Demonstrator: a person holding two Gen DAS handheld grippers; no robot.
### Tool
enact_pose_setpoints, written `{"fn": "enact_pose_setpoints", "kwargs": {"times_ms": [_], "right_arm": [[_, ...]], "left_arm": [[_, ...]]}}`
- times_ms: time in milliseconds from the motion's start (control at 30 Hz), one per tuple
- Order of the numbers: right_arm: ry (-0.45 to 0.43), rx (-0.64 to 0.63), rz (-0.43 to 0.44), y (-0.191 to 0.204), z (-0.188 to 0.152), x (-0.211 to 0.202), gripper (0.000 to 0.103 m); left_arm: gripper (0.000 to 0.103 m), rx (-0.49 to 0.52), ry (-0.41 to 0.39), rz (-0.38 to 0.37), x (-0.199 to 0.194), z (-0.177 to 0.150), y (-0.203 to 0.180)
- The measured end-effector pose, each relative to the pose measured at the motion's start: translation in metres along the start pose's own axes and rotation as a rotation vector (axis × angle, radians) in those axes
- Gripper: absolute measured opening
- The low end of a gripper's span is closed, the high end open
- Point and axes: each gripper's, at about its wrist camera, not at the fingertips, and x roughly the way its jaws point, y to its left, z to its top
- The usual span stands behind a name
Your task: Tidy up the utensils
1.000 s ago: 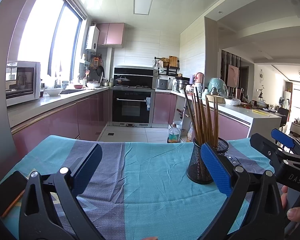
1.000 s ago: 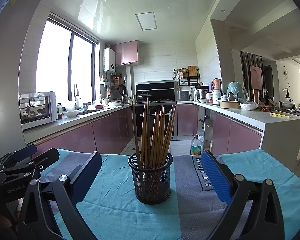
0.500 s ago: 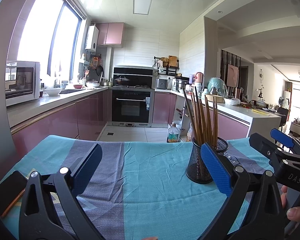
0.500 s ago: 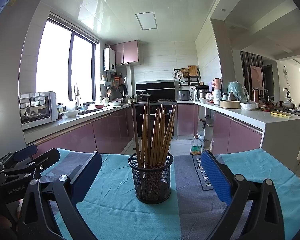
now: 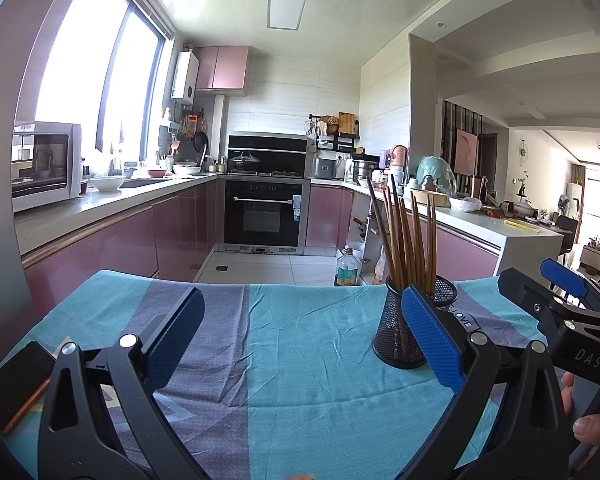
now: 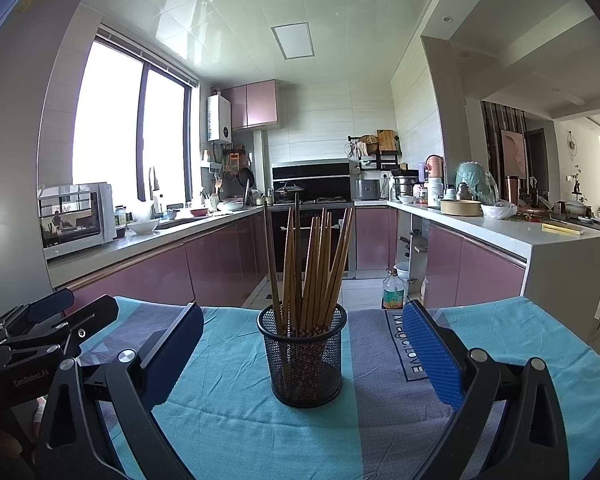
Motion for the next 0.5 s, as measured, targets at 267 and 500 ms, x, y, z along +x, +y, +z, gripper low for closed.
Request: {"fn": "enact_pose_setpoints", "kwargs": {"times_ms": [267,500], "right_arm": [[0.011,-0.003,-0.007,-0.001,-0.001,0.002,0.096],[0.097,0.004,-0.042,-0.02,-0.007,0.016,0.096]], "left_arm": [[0.097,0.017,-0.005,0.006,0.002,0.002,-0.002],[0.097,-0.02,0.086,0.001,0.021,-0.002,0.007]]}}
